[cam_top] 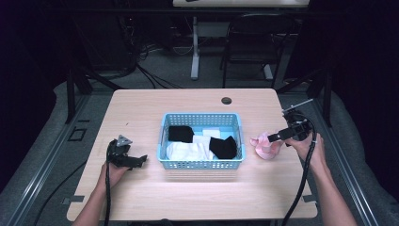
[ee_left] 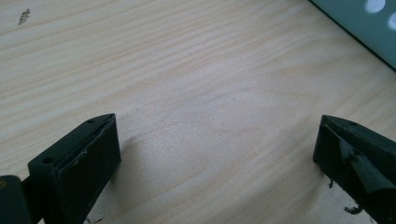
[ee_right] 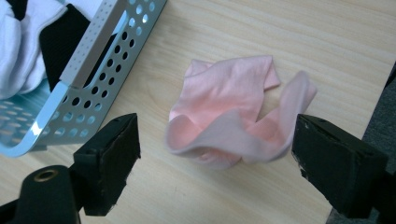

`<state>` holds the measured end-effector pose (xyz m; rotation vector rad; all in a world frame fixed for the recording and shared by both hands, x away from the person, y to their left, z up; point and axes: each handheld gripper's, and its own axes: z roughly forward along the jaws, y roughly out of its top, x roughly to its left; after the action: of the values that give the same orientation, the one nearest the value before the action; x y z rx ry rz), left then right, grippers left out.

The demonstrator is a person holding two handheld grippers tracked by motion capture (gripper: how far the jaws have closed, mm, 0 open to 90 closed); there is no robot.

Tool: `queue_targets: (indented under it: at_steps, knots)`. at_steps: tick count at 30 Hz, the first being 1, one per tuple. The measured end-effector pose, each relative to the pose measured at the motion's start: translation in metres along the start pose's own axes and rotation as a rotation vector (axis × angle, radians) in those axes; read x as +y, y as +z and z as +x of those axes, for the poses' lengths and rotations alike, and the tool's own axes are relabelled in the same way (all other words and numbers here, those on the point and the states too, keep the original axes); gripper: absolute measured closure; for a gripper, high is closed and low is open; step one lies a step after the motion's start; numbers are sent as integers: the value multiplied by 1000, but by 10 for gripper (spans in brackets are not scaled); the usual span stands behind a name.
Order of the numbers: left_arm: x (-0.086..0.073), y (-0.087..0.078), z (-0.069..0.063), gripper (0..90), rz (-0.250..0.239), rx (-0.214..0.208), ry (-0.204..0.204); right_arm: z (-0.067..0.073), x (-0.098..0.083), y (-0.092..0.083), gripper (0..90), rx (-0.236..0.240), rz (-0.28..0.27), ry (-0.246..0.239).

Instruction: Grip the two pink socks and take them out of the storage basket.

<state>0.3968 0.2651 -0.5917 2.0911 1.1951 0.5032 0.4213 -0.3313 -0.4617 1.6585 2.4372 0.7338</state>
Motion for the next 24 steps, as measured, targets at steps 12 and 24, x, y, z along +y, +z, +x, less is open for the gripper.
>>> queue_targets:
  at_steps: [12,24]
  knots:
    - [0,0,0,5,-1,0,-2,12,-34,-18,47,-28,7,-53]
    - [0,0,0,5,-4,0,-7,15,-73,-2,48,-48,26,-42]
